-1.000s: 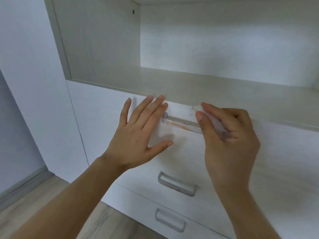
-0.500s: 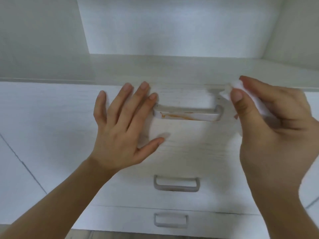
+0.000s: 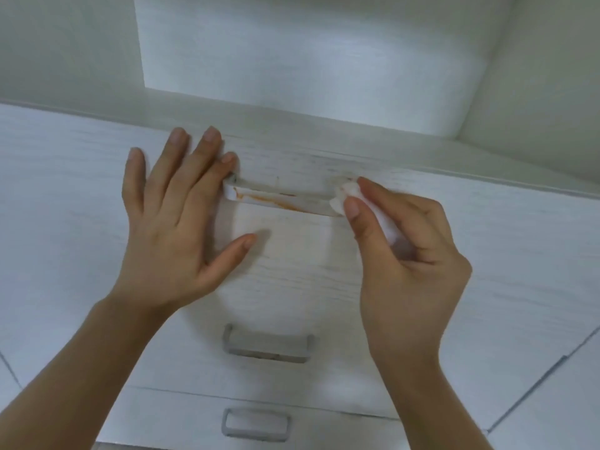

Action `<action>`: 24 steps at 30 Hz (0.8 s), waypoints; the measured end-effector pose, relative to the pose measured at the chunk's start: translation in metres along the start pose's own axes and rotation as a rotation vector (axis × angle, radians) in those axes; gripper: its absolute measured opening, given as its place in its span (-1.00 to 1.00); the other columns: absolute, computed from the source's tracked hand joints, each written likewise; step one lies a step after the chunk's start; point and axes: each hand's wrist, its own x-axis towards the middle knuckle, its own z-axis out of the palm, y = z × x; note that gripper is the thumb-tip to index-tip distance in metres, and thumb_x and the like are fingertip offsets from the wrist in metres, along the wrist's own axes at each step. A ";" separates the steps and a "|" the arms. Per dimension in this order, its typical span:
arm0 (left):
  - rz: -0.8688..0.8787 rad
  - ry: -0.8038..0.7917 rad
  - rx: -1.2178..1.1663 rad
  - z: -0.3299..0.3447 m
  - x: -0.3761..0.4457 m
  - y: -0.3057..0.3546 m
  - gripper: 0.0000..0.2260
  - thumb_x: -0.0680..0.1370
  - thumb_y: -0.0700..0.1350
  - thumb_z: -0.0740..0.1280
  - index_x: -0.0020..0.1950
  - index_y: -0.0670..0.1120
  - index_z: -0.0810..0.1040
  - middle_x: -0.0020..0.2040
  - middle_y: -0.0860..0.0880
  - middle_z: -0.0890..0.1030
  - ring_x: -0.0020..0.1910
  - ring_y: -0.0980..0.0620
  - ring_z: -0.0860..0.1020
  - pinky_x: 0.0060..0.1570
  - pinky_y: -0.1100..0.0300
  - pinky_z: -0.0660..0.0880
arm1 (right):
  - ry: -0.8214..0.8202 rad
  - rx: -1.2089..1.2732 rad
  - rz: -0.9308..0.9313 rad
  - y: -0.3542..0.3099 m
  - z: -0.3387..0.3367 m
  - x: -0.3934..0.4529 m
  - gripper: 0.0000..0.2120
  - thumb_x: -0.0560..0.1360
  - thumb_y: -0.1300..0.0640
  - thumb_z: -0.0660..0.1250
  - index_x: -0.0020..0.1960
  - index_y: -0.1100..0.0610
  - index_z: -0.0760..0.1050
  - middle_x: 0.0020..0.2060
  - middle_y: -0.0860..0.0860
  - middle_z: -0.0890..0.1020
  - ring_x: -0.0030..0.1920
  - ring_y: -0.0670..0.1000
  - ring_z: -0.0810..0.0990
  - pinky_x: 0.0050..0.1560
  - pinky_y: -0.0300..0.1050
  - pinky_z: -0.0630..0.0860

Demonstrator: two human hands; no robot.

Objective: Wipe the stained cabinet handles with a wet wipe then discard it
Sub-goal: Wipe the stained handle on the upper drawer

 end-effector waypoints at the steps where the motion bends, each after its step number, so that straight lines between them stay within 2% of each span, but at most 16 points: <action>1: -0.013 -0.011 -0.016 -0.001 -0.001 0.002 -0.43 0.56 0.16 0.14 0.41 -0.21 0.29 0.45 -0.22 0.30 0.50 -0.18 0.13 0.35 -0.31 0.02 | -0.012 0.026 0.014 0.000 0.002 -0.001 -0.77 0.40 0.23 0.45 0.05 0.10 0.60 -0.12 0.07 0.60 -0.09 -0.21 0.58 -0.01 -0.43 0.43; 6: -0.116 -0.080 -0.096 -0.007 -0.002 0.015 -0.36 0.56 0.22 0.09 0.47 -0.21 0.22 0.51 -0.19 0.19 0.53 -0.07 0.00 0.40 -0.26 -0.07 | 0.026 0.000 0.008 -0.002 0.007 -0.014 -0.74 0.42 0.25 0.44 0.08 0.07 0.57 -0.14 -0.05 0.57 -0.11 -0.25 0.56 -0.04 -0.46 0.42; 10: -0.103 -0.118 -0.077 -0.009 -0.004 0.012 -0.35 0.57 0.25 0.05 0.50 -0.18 0.19 0.52 -0.15 0.16 0.54 -0.05 -0.02 0.43 -0.20 -0.10 | 0.097 0.087 0.173 -0.004 0.010 -0.015 -0.85 0.46 0.20 0.38 0.01 0.06 0.62 -0.13 -0.09 0.63 -0.07 -0.23 0.60 -0.03 -0.43 0.46; 14: -0.112 -0.120 -0.099 -0.009 -0.005 0.012 -0.33 0.57 0.26 0.05 0.51 -0.17 0.17 0.54 -0.14 0.13 0.54 -0.04 -0.06 0.45 -0.14 -0.15 | 0.138 0.045 0.157 -0.011 0.014 -0.018 -0.86 0.46 0.22 0.39 -0.01 0.06 0.62 -0.13 -0.06 0.64 -0.10 -0.22 0.60 -0.05 -0.43 0.46; 20: -0.094 -0.144 -0.107 -0.013 -0.004 0.011 -0.30 0.56 0.27 0.08 0.52 -0.19 0.17 0.54 -0.14 0.12 0.54 -0.06 -0.04 0.45 -0.16 -0.13 | 0.161 0.044 0.191 -0.010 0.012 -0.024 -0.87 0.45 0.16 0.37 -0.03 0.02 0.62 -0.14 -0.12 0.63 -0.07 -0.21 0.61 -0.02 -0.42 0.47; 24: -0.113 -0.160 -0.133 -0.013 -0.005 0.014 -0.27 0.55 0.30 0.08 0.52 -0.20 0.15 0.54 -0.15 0.11 0.54 -0.07 -0.06 0.45 -0.14 -0.18 | 0.214 0.130 0.301 -0.007 0.009 -0.016 -0.88 0.45 0.14 0.38 -0.09 -0.06 0.62 -0.14 -0.15 0.65 -0.05 -0.24 0.61 -0.01 -0.42 0.47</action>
